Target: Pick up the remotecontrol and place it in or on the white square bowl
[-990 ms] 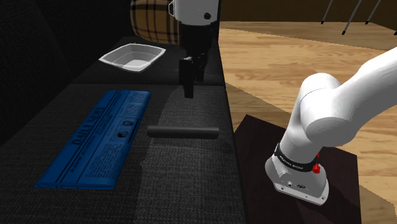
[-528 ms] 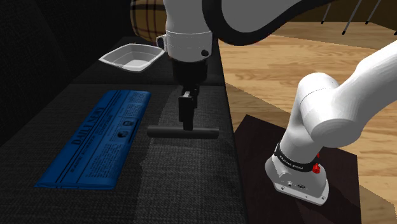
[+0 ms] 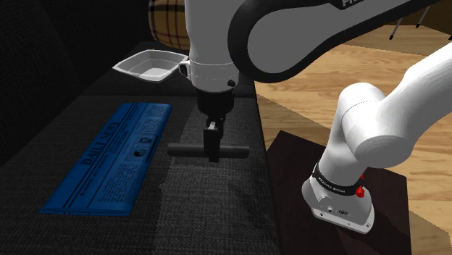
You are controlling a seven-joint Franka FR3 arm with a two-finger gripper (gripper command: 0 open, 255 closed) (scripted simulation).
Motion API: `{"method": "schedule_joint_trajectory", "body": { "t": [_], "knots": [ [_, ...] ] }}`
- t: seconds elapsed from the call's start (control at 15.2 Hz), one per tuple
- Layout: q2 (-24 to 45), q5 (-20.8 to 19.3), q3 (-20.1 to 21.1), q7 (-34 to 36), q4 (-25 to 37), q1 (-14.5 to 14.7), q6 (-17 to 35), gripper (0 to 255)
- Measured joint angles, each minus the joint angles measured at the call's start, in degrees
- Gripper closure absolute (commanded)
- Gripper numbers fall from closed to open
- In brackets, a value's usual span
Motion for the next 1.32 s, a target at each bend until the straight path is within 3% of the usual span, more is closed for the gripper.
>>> {"method": "schedule_joint_trajectory", "body": {
  "t": [0.33, 0.4, 1.06, 1.32],
  "knots": [
    [0.00, 0.05, 0.04, -0.01, -0.18, 0.03, 0.21, 0],
    [0.00, 0.05, 0.04, -0.01, -0.18, 0.03, 0.21, 255],
    [-0.13, -0.05, -0.07, -0.04, -0.11, -0.03, 0.25, 255],
    [-0.69, -0.30, -0.31, 0.34, 1.72, 0.00, -2.33, 255]
  ]
}}
